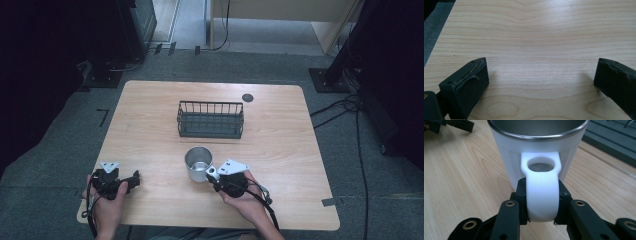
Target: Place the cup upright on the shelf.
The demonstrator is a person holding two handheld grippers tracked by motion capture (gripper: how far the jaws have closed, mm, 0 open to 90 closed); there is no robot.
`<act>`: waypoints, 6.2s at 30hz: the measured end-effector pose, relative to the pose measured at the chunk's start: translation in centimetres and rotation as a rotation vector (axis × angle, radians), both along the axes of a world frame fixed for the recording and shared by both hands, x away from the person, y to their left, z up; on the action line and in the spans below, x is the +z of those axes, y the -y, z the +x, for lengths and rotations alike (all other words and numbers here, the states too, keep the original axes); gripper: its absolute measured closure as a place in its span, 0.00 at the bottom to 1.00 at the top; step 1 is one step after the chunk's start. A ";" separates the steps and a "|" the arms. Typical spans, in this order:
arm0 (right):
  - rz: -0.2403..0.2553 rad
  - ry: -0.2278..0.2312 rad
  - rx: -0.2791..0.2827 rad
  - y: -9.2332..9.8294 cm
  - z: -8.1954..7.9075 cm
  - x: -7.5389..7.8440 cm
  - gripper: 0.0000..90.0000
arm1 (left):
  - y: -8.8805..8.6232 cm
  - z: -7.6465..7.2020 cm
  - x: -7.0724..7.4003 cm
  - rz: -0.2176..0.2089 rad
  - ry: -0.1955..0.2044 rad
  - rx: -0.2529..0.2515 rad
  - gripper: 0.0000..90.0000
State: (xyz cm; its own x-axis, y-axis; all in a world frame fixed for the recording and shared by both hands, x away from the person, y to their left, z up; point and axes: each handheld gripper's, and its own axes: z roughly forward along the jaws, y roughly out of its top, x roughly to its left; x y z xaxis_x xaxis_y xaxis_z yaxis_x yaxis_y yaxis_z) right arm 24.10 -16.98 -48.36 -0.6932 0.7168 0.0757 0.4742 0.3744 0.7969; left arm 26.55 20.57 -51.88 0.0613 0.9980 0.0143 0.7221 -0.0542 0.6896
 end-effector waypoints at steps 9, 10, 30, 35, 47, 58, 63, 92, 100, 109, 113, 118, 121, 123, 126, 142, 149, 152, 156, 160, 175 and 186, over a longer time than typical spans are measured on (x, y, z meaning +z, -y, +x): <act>0.021 0.018 -0.012 0.6 -0.1 0.8 0.80 | 0.0 0.0 0.0 0.000 0.000 0.000 0.00; 0.023 0.021 -0.012 0.7 -0.1 0.9 0.80 | 0.0 0.0 0.0 0.000 0.000 0.000 0.00; 0.040 0.091 -0.019 3.0 1.9 5.4 0.80 | 0.0 0.0 0.0 0.000 0.000 0.000 0.00; 0.033 0.114 -0.009 3.6 3.0 6.9 0.80 | 0.0 0.0 0.0 -0.001 0.001 0.001 0.00; 0.039 0.142 -0.007 3.8 5.6 9.3 0.79 | 0.0 0.0 0.0 -0.002 0.002 0.002 0.00; 0.043 0.146 -0.027 3.9 8.3 10.7 0.79 | 0.0 0.0 0.0 -0.002 0.002 0.002 0.00; 0.056 0.126 -0.041 3.9 9.5 11.0 0.79 | 0.0 0.0 0.0 -0.002 0.002 0.002 0.00; 0.099 0.180 -0.048 3.1 14.0 13.5 0.79 | 0.0 0.0 0.0 -0.001 0.001 0.001 0.00; 0.088 0.181 -0.073 2.9 15.9 13.0 0.79 | 0.0 0.0 0.0 -0.001 0.001 0.001 0.00; 0.072 0.180 -0.077 2.9 17.5 11.5 0.79 | 0.0 0.0 0.0 -0.002 0.000 0.001 0.00; 0.079 0.180 -0.067 3.3 17.6 10.7 0.79 | 0.0 0.0 0.0 -0.002 0.000 0.002 0.00; 0.101 0.191 -0.068 4.1 17.7 10.0 0.79 | 0.0 0.0 0.0 -0.002 0.000 0.002 0.00; 0.131 0.189 -0.061 4.8 17.9 9.5 0.79 | 0.0 0.0 0.0 -0.002 0.000 0.002 0.00; 0.126 0.183 -0.067 5.1 18.0 9.2 0.79 | 0.0 0.0 0.0 -0.002 0.000 0.002 0.00; 0.114 0.181 -0.053 5.5 18.0 8.7 0.79 | 0.0 0.0 0.0 -0.001 0.000 0.002 0.00; 0.063 0.158 -0.016 6.8 17.4 6.5 0.79 | 0.0 0.0 0.0 -0.001 0.000 0.001 0.00; 0.076 0.117 -0.028 7.0 17.3 6.4 0.78 | 0.0 0.0 0.0 -0.002 0.001 0.002 0.00; 0.063 0.093 -0.039 7.1 17.3 6.4 0.76 | 0.0 0.0 0.0 -0.001 0.000 0.001 0.00; 0.069 0.043 -0.059 7.5 17.1 6.4 0.54 | 0.0 0.0 0.0 -0.001 0.000 0.002 0.00; 0.050 0.065 -0.058 7.7 16.4 7.0 0.61 | 0.0 0.0 0.0 -0.001 0.000 0.001 0.00; 0.078 0.047 -0.157 10.2 15.8 7.6 0.67 | 0.0 0.0 0.0 -0.001 0.000 0.001 0.00; 0.094 0.081 -0.232 11.6 13.2 8.6 0.36 | 0.0 0.0 0.0 -0.001 0.000 0.001 0.00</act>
State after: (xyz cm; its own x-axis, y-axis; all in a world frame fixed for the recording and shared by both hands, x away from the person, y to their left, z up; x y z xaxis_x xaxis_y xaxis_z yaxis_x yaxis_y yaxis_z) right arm 37.26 -28.59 -39.80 -0.5176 0.8498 0.1000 0.4716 0.1859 0.8620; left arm 26.55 20.56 -51.88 0.0602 0.9981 0.0131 0.7220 -0.0526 0.6899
